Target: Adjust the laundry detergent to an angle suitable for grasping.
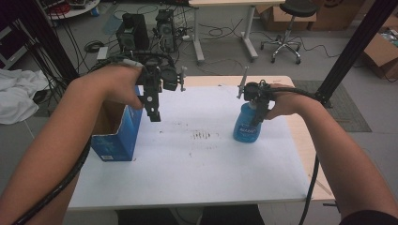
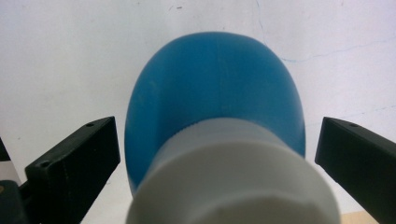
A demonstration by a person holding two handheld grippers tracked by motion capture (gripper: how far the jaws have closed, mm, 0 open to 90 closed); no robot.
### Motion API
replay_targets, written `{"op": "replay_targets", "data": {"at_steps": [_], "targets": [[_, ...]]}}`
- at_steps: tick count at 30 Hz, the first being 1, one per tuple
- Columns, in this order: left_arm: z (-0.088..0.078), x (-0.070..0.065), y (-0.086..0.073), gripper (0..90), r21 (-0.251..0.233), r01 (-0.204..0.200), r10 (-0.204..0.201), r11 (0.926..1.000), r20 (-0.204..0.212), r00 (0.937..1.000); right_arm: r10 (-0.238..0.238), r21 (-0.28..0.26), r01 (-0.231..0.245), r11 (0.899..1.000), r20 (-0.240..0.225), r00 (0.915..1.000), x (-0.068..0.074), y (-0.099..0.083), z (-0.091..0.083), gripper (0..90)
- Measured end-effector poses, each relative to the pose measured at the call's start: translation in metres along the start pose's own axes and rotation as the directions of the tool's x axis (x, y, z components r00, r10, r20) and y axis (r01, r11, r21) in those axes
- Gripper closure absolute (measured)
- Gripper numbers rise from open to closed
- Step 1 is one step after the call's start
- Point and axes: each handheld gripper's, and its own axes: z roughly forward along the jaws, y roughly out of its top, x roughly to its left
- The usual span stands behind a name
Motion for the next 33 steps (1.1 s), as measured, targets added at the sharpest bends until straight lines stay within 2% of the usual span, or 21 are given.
{"op": "replay_targets", "data": {"at_steps": [6,18,28,33], "targets": [[-0.0001,-0.0003,0.0004,0.1,0.0,0.0,0.0,1.0,-0.002,1.0,-0.013,0.002,0.013,1.0,0.003,0.9999,0.0005,0.0011,0.0002,0.9],[0.0025,-0.0002,0.0011,0.1,-0.003,0.0,0.0,1.0,0.0,1.0,-0.014,-0.012,0.014,1.0,0.02,0.9997,0.0015,-0.0019,-0.0042,11.0],[0.0027,-0.0005,0.003,0.1,-0.001,-0.001,0.001,1.0,-0.005,1.0,-0.006,-0.018,0.007,1.0,0.018,0.9998,0.0015,-0.0037,-0.003,17.9],[0.003,-0.0004,0.0029,0.1,-0.001,-0.003,0.003,1.0,-0.007,1.0,-0.017,-0.021,0.017,1.0,0.015,0.9997,0.0019,-0.0027,-0.0051,23.3]]}}
